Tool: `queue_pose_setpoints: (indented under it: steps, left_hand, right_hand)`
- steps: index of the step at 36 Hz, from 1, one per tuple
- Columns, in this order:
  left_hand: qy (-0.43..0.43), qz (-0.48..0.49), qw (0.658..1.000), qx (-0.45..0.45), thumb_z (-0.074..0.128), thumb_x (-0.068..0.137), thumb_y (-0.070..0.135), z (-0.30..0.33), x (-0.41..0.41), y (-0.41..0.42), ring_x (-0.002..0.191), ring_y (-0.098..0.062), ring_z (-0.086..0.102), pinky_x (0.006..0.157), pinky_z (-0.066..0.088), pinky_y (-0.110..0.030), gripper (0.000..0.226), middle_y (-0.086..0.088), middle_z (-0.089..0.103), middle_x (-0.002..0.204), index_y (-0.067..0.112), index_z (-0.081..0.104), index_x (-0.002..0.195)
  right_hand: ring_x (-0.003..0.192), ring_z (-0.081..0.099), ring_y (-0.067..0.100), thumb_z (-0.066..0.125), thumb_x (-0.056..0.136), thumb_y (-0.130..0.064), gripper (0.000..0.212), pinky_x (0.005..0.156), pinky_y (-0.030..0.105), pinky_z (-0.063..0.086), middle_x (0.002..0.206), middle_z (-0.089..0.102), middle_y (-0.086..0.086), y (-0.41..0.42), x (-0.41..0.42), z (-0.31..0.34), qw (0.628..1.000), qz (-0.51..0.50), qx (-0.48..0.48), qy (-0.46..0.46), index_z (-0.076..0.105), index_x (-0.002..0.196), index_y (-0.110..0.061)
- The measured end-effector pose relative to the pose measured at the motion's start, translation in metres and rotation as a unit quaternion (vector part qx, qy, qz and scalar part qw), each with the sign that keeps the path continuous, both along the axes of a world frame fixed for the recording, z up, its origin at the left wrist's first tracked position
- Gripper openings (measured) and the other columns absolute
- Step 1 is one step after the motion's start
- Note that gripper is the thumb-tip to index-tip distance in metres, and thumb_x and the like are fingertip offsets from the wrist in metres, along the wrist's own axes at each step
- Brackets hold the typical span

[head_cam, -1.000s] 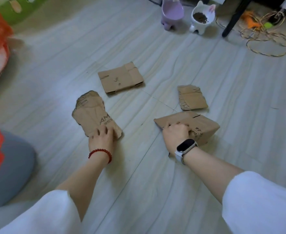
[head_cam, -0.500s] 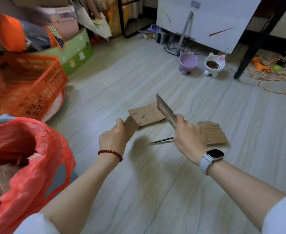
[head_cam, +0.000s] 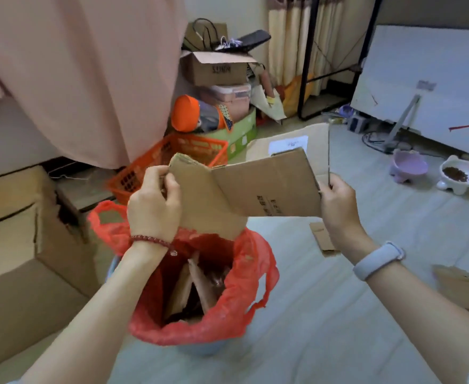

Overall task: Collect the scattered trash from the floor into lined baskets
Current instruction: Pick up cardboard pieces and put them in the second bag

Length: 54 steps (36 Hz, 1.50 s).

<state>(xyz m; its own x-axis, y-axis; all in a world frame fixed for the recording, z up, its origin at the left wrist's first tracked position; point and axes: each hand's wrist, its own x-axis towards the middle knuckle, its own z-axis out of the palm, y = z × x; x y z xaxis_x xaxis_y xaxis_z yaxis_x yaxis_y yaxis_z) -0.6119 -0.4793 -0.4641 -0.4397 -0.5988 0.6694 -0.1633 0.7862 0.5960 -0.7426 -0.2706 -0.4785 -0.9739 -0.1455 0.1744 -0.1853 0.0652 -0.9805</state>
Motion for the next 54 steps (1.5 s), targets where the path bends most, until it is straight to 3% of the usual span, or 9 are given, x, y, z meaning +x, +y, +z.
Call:
queue_pose_setpoints:
  steps: [6, 14, 20, 26, 34, 41, 46, 51, 54]
  left_hand:
    - [0.032, 0.049, 0.998, 0.032, 0.047, 0.094, 0.011, 0.005, 0.055, -0.044, 0.068, -0.014, 0.05, 0.065, 0.032, -0.013, 0.021, 0.004, 0.057, 0.081, 0.004, 0.062, 0.105]
    - [0.023, 0.094, 0.995, 0.007, 0.045, 0.094, 0.011, -0.01, 0.088, -0.068, 0.068, -0.021, 0.054, 0.068, 0.039, -0.023, 0.023, -0.009, 0.066, 0.086, 0.003, 0.062, 0.106]
    - [-0.105, 0.064, 0.99, -0.067, 0.038, 0.091, 0.028, -0.03, 0.088, -0.066, 0.064, -0.039, 0.063, 0.059, 0.051, -0.042, 0.032, -0.015, 0.069, 0.075, 0.013, 0.063, 0.105]
    - [-0.224, -0.001, 0.969, -0.107, 0.036, 0.085, 0.033, -0.062, 0.086, -0.043, 0.046, -0.034, 0.061, 0.043, 0.048, -0.036, 0.032, -0.003, 0.068, 0.06, 0.021, 0.064, 0.096]
    - [-0.403, -0.074, 0.906, -0.11, 0.053, 0.075, 0.024, -0.102, 0.085, -0.047, 0.086, -0.027, 0.065, 0.077, 0.048, -0.044, 0.018, 0.004, 0.071, 0.082, 0.022, 0.069, 0.084]
    - [-0.411, -0.073, 0.907, -0.059, 0.051, 0.089, 0.02, -0.112, 0.092, -0.052, 0.135, -0.031, 0.029, 0.111, 0.016, -0.049, 0.042, -0.008, 0.046, 0.138, 0.023, 0.049, 0.132]
    - [-0.46, -0.06, 0.884, -0.061, 0.048, 0.091, 0.025, -0.108, 0.089, -0.049, 0.141, -0.031, 0.017, 0.109, 0.008, -0.061, 0.043, -0.008, 0.034, 0.147, 0.024, 0.045, 0.134]
    - [-0.41, -0.044, 0.911, 0.023, 0.042, 0.094, 0.025, -0.097, 0.088, -0.056, 0.141, -0.024, 0.015, 0.112, 0.009, -0.051, 0.036, -0.003, 0.029, 0.149, 0.025, 0.05, 0.129]
    - [-0.322, -0.042, 0.946, 0.013, 0.05, 0.09, 0.02, -0.085, 0.077, -0.052, 0.131, -0.025, 0.033, 0.106, 0.021, -0.045, 0.028, -0.006, 0.046, 0.136, 0.019, 0.062, 0.115]
  right_hand:
    - [0.069, 0.043, 0.017, 0.051, 0.089, -0.017, 0.019, 0.064, 0.032, 0.036, 0.071, 0.05, 0.004, -0.043, 0.025, 0.004, 0.994, 0.097, -0.009, -0.042, 0.058, 0.078, -0.004]
    - [0.066, 0.057, 0.011, 0.049, 0.091, -0.005, 0.017, 0.053, 0.016, 0.045, 0.076, 0.061, -0.003, -0.07, 0.043, 0.007, 0.971, 0.2, 0.131, -0.025, 0.058, 0.103, -0.014]
    - [0.087, 0.059, 0.027, 0.047, 0.088, -0.018, 0.021, 0.077, 0.037, 0.048, 0.088, 0.067, 0.005, -0.075, 0.049, -0.004, 0.888, 0.22, 0.399, 0.056, 0.059, 0.105, -0.021]
    - [0.082, 0.049, 0.036, 0.039, 0.082, -0.008, 0.019, 0.068, 0.035, 0.039, 0.094, 0.059, 0.022, -0.095, 0.072, -0.023, 0.838, 0.133, 0.514, 0.124, 0.051, 0.095, -0.002]
    - [0.091, 0.06, 0.029, 0.042, 0.091, -0.043, 0.03, 0.075, 0.04, 0.048, 0.096, 0.064, 0.004, -0.104, 0.09, -0.043, 0.781, 0.339, 0.502, 0.153, 0.055, 0.1, -0.018]
    - [0.125, 0.044, 0.024, 0.067, 0.074, -0.051, 0.1, 0.104, 0.036, 0.039, 0.143, 0.039, 0.006, -0.119, 0.092, -0.064, 0.69, 0.47, 0.545, 0.073, 0.007, 0.147, -0.018]
    - [0.097, 0.06, 0.028, 0.049, 0.089, -0.051, 0.056, 0.078, 0.032, 0.046, 0.107, 0.064, 0.011, -0.143, 0.106, -0.082, 0.649, 0.479, 0.584, 0.093, 0.045, 0.126, -0.01]
    - [0.1, 0.06, 0.029, 0.039, 0.088, -0.061, 0.064, 0.091, 0.042, 0.048, 0.11, 0.064, 0.009, -0.146, 0.097, -0.076, 0.585, 0.491, 0.64, 0.089, 0.057, 0.116, -0.007]
    - [0.099, 0.06, 0.018, 0.043, 0.087, -0.059, 0.055, 0.094, 0.035, 0.046, 0.11, 0.067, -0.001, -0.13, 0.085, -0.058, 0.664, 0.487, 0.563, 0.072, 0.058, 0.12, -0.019]
